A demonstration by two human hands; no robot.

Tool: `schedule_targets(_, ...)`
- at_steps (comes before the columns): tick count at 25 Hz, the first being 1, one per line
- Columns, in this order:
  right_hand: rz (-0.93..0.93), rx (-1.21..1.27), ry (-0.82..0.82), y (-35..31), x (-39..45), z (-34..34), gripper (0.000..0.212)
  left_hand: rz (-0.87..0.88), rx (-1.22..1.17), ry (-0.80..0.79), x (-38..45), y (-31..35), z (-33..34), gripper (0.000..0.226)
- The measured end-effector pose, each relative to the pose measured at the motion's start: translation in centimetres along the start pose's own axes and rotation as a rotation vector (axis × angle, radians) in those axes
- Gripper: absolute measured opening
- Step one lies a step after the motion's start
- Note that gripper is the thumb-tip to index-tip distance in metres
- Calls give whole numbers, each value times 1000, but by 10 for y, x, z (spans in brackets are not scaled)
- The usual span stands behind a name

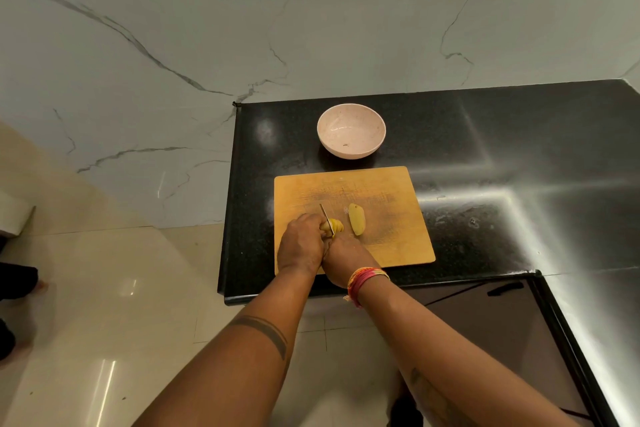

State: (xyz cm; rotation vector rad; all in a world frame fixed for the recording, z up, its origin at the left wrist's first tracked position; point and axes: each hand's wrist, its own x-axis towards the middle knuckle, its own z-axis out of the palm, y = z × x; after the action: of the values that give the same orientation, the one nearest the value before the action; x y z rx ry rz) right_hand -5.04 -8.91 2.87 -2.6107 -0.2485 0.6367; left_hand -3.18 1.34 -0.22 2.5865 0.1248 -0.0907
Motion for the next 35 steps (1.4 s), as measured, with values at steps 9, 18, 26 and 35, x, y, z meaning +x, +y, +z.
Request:
schedule_targets(9,298,144,-48,30,-49,47,13,-38,16,9,0,2,1,22)
schedule_targets(18,226,213,84,12,-38,25,18,-86,-45,17,-3,-4,5,17)
schedule_targets(26,56,56,3,0,-15,8,12,-137,-151,-13,2,-8,6,22)
schedule_targets(35,-25,-94,-49,6,13,22,26,-105,-101,-3,4,-8,6,18)
